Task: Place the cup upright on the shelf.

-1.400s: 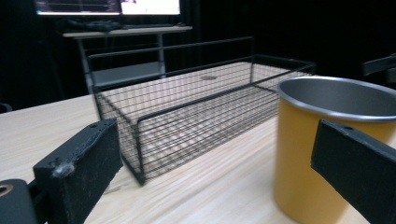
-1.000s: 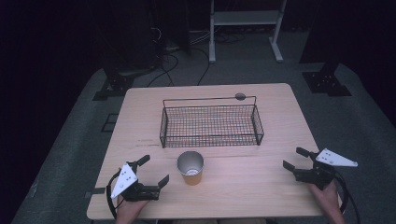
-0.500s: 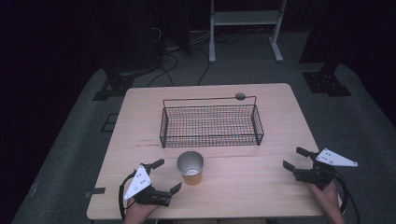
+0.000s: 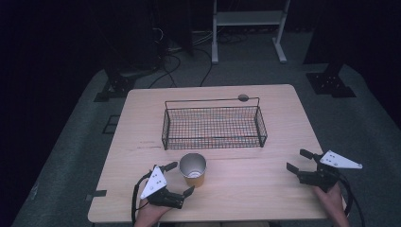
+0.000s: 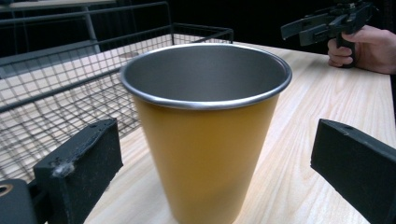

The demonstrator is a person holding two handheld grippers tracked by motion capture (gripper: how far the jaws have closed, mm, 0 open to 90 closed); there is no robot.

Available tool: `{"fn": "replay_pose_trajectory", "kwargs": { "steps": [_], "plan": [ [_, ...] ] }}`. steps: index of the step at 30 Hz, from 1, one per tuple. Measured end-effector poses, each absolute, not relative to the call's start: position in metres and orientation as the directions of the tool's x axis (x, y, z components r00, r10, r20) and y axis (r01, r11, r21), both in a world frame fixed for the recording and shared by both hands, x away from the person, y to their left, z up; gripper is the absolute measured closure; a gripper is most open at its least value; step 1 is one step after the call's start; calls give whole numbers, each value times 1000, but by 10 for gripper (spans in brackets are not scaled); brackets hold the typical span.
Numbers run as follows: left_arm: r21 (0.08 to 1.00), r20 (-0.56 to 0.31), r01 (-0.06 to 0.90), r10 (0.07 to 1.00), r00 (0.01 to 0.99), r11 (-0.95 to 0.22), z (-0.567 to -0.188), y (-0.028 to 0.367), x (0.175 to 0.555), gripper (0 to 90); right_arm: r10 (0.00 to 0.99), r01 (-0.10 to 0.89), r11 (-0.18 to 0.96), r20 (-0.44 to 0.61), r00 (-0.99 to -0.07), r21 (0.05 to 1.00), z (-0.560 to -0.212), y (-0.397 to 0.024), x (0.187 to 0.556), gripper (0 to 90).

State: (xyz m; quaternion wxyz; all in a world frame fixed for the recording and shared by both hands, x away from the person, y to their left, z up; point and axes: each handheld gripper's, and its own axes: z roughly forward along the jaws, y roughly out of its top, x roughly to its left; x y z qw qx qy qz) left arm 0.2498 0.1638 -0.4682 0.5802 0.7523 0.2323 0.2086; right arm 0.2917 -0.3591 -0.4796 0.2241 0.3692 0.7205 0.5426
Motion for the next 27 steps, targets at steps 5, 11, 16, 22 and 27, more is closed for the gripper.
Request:
{"fn": "replay_pose_trajectory", "kwargs": {
  "steps": [5,11,16,22,27],
  "plan": [
    [970,34,118,597,802,-213,-469,158,254,13,775,289,138,79,-627,947,-480,-359,292,140],
    [969,30,124,602,798,-212,-468,151,260,13,775,289,137,79,-627,947,-480,-359,292,140],
    [967,36,125,606,794,-220,-469,146,265,13,775,288,137,78,-627,948,-480,-359,292,140],
    [966,44,124,612,790,-229,-467,140,272,13,775,288,137,79,-627,948,-480,-359,292,140],
    [965,26,137,602,798,-223,-467,140,277,50,775,289,137,79,-627,947,-480,-359,292,140]
  ]
}}
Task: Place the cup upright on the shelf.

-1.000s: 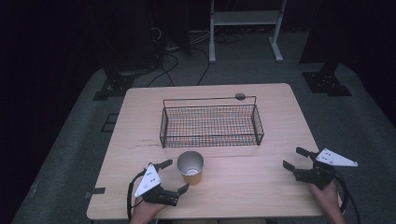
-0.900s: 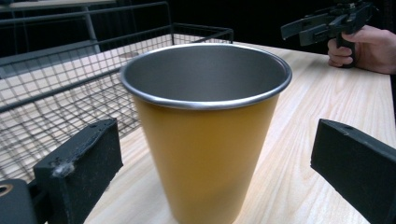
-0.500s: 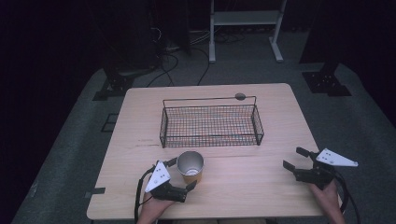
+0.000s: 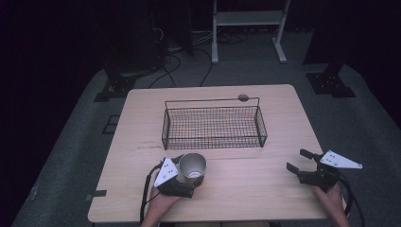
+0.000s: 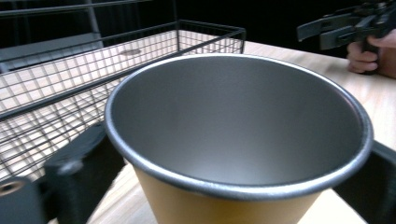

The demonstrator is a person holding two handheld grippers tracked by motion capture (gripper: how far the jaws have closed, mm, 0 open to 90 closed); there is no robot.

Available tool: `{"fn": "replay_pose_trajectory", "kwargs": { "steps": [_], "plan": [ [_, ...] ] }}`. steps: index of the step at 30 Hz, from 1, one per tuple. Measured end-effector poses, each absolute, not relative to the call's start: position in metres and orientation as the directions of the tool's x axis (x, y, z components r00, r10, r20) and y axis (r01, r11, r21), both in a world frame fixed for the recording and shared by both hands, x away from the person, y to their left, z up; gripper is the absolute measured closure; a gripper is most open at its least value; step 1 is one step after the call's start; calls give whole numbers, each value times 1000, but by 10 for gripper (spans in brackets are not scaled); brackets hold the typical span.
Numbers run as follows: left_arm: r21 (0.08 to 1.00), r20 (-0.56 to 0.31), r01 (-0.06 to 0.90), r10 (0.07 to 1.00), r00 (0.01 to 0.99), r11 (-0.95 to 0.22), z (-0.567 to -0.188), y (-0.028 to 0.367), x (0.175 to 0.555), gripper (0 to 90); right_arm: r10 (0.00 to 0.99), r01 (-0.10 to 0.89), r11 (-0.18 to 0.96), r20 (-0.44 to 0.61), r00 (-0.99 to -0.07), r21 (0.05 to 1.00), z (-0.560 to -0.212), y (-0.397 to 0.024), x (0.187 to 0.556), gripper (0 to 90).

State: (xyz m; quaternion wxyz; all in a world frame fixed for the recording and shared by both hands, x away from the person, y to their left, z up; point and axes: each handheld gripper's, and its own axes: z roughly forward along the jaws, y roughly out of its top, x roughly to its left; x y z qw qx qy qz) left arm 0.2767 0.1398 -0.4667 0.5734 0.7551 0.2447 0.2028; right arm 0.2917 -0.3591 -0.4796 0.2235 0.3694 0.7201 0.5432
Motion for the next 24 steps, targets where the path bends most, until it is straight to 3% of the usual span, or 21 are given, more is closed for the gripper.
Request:
{"fn": "replay_pose_trajectory", "kwargs": {
  "steps": [8,24],
  "plan": [
    [965,59,106,591,805,-241,-464,138,278,120,774,287,135,80,-628,948,-480,-359,292,140],
    [968,63,82,548,834,-236,-448,131,280,133,774,287,135,80,-628,948,-480,-359,292,140]
  ]
}}
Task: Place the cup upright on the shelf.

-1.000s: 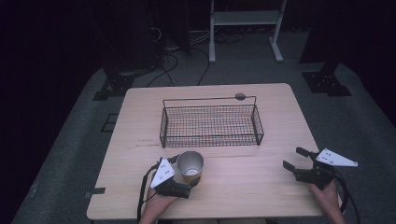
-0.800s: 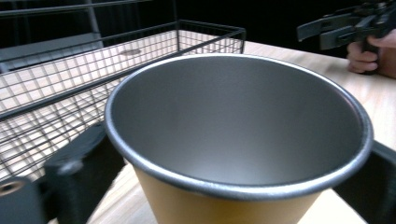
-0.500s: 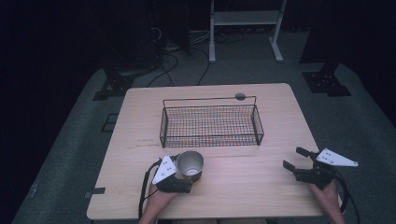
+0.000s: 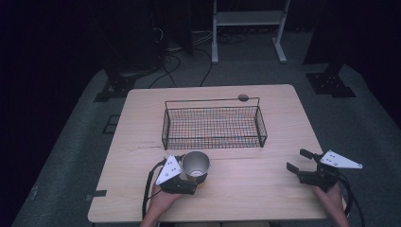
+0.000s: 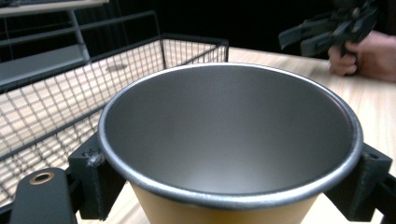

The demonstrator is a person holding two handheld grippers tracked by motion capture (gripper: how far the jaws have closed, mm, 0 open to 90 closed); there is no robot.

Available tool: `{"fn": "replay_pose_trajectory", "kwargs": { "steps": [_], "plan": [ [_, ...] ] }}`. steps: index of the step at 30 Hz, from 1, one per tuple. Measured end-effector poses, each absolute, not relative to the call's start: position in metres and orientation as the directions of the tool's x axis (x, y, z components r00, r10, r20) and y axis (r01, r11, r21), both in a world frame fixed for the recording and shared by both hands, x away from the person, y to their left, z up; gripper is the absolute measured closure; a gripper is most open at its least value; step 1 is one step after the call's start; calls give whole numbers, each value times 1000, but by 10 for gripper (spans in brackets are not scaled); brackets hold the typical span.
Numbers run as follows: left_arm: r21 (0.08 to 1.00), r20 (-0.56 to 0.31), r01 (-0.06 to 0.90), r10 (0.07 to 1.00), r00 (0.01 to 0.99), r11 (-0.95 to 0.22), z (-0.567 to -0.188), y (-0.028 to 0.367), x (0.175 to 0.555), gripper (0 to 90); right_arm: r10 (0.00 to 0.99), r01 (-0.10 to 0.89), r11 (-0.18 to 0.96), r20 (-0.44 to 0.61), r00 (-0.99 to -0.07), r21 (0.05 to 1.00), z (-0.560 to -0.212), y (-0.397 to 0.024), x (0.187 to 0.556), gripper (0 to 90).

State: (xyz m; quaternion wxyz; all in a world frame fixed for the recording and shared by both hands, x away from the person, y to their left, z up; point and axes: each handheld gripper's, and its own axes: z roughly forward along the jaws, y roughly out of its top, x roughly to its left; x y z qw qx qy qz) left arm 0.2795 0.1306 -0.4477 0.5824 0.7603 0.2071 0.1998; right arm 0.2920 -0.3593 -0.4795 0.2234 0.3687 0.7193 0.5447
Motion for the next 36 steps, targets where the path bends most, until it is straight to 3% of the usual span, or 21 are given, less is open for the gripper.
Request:
{"fn": "replay_pose_trajectory", "kwargs": {
  "steps": [36],
  "plan": [
    [979,58,49,501,864,-197,-391,124,321,135,773,286,147,71,-631,947,-479,-357,292,140]
  ]
}}
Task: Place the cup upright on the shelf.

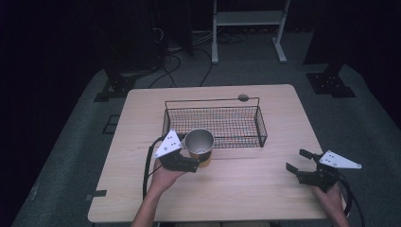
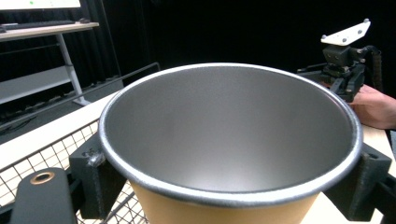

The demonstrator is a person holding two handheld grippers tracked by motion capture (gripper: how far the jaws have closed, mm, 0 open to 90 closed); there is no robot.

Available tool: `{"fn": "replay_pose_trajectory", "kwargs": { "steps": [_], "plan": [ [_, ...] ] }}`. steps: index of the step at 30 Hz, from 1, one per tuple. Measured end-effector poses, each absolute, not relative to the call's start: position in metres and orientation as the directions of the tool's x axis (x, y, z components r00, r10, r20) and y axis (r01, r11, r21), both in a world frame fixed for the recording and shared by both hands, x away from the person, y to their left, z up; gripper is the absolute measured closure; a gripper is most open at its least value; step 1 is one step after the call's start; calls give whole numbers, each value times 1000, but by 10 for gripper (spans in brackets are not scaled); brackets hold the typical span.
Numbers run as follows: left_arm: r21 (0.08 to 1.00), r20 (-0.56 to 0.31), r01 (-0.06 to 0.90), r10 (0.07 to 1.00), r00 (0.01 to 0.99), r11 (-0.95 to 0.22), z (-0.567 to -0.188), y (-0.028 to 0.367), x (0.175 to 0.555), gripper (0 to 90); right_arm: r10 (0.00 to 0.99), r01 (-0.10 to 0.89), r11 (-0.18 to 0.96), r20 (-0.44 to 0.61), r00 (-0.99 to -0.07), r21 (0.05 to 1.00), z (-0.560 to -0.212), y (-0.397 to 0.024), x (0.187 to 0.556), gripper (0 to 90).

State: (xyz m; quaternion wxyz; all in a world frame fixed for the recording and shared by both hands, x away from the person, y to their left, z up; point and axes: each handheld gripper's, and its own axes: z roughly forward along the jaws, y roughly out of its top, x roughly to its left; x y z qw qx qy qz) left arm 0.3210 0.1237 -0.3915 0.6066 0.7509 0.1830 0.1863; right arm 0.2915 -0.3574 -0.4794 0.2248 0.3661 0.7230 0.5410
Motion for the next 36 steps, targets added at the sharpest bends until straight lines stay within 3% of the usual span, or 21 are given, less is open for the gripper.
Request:
{"fn": "replay_pose_trajectory", "kwargs": {
  "steps": [36],
  "plan": [
    [976,62,50,498,865,-210,-359,115,374,135,772,285,142,74,-631,948,-479,-358,292,140]
  ]
}}
